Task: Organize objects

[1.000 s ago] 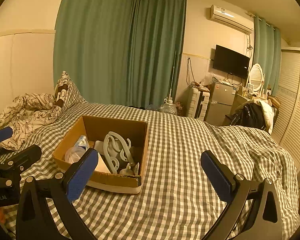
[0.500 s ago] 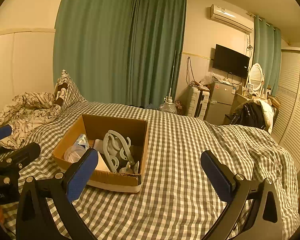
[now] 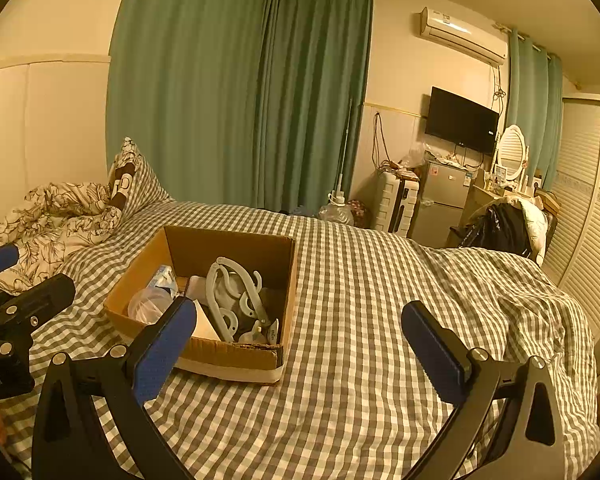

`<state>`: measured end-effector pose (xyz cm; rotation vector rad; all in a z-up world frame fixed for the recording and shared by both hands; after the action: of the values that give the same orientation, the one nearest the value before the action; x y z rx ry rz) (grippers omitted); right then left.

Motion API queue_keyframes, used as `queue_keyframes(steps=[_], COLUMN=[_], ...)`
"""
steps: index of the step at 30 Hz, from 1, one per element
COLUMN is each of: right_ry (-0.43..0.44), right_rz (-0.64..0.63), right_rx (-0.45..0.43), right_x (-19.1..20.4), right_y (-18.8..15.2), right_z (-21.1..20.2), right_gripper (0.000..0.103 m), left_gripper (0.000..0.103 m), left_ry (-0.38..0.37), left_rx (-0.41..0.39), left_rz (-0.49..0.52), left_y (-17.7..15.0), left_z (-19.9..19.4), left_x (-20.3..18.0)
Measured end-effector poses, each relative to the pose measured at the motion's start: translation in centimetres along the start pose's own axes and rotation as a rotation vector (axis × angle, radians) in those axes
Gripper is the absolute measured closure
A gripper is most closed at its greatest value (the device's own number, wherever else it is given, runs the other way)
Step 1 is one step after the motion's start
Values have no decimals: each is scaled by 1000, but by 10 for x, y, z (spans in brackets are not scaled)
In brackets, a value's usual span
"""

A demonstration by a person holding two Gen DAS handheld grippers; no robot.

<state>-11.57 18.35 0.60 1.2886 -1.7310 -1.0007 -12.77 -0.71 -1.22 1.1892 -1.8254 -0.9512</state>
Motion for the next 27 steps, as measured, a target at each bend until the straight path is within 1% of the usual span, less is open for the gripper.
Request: queue_keyframes(steps=[27], right_ry=[1], right_rz=[0], right_rx=[7], right_x=[-1], right_y=[-4], right_z=[0], right_gripper=[0], left_gripper=[0], left_ry=[-1], left_rx=[4], left_rz=[2], left_y=[-1], left_z=[1], left_x=[0])
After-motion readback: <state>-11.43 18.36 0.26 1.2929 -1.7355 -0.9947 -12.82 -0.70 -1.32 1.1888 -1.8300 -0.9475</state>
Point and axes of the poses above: each gripper's, at about its wrist camera, not at the fingertips, and z roughly the way its jaws point, x to its left, y to its top, the point moved 4 cm from there along z, roughly the way its jaws point, and after that the axes turned 14 degrees about z, right-handed, at the moved point
